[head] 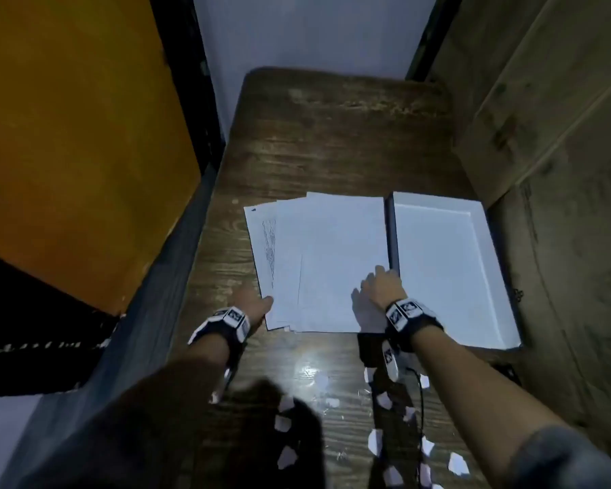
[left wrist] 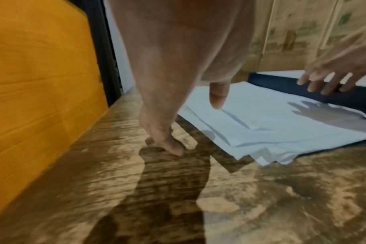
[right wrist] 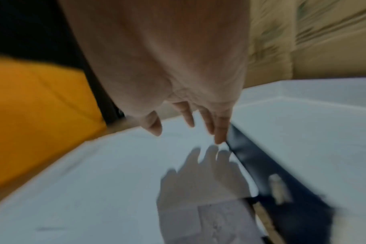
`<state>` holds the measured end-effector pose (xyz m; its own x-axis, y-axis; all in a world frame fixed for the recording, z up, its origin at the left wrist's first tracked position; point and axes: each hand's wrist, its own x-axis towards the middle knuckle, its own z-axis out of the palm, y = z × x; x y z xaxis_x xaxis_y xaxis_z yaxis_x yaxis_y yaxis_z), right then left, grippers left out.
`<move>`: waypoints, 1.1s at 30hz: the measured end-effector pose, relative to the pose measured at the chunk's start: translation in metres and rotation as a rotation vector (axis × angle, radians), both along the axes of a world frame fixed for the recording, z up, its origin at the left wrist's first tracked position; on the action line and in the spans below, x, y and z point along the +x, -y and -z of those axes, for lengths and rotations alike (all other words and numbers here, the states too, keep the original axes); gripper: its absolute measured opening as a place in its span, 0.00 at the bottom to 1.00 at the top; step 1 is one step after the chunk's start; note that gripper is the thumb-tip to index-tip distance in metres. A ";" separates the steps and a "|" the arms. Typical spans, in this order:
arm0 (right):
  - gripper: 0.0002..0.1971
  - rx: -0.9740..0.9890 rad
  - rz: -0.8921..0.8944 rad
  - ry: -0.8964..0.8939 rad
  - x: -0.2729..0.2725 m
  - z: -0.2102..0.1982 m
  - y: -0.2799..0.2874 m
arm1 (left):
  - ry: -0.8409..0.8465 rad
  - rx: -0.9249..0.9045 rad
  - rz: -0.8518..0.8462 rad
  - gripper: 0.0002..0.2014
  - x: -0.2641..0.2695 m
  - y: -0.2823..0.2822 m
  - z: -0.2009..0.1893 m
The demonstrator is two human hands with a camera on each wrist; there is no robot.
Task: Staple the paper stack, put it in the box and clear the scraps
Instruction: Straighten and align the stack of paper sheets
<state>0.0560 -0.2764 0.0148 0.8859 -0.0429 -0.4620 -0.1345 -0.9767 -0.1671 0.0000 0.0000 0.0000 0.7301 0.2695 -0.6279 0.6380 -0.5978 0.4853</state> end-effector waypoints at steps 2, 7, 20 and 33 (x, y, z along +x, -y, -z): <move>0.29 -0.054 0.121 -0.035 0.008 0.007 -0.008 | -0.027 0.047 -0.032 0.40 0.010 0.011 0.022; 0.30 -0.100 0.285 0.054 0.006 0.025 -0.027 | -0.115 0.104 -0.083 0.54 0.015 0.056 -0.021; 0.33 -0.033 0.495 0.184 0.025 0.012 -0.037 | -0.189 -0.128 -0.247 0.34 0.055 0.050 -0.017; 0.52 0.278 0.427 -0.208 0.015 0.001 -0.017 | 0.038 -0.299 -0.330 0.24 0.035 0.027 -0.022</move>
